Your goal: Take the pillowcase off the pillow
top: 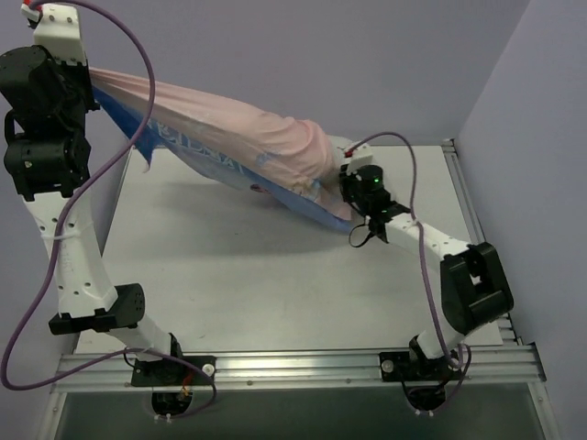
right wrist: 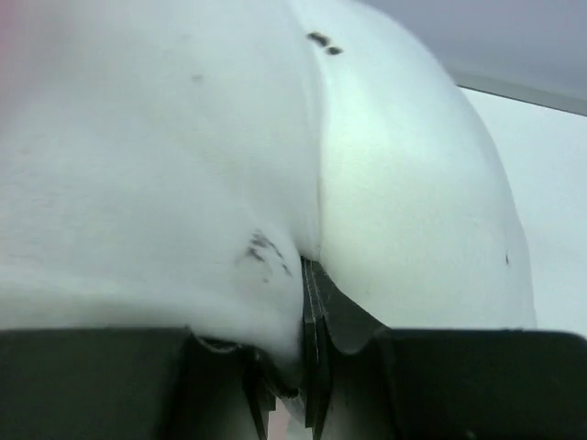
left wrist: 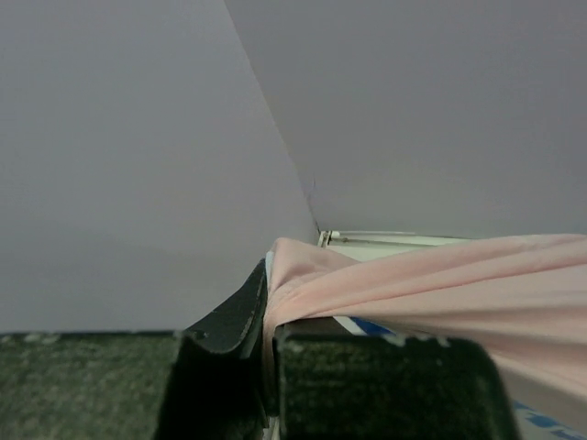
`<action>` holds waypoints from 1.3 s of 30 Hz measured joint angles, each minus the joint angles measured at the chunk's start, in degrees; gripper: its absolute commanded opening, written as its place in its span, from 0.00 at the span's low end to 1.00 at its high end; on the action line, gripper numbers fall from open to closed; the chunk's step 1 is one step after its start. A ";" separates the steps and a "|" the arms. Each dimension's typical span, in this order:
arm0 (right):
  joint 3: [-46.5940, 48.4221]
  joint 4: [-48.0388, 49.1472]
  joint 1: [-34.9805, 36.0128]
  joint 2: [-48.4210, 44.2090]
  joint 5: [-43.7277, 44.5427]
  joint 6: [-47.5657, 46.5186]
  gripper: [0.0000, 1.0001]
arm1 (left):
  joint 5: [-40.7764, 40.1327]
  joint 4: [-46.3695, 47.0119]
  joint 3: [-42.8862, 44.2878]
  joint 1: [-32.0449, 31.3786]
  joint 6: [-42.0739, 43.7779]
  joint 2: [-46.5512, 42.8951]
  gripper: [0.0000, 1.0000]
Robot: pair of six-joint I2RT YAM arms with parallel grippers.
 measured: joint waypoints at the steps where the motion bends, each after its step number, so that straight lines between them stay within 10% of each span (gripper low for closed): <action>1: -1.07 -0.04 -3.48 -2.03 -1.62 1.44 0.00 | 1.11 -1.05 0.46 1.46 -0.68 0.85 0.02; 16: -2.62 -5.90 -28.04 -7.93 -20.61 15.37 0.00 | 19.63 -10.62 5.53 21.66 -8.98 6.14 0.02; 25: -2.58 -14.69 -35.80 -7.87 -11.89 14.75 0.00 | 14.27 0.87 2.01 30.93 -11.28 3.89 0.02; 39: -2.60 -19.34 -35.60 -8.66 -0.85 13.73 0.00 | 9.73 8.39 -7.04 11.76 -7.04 1.22 0.02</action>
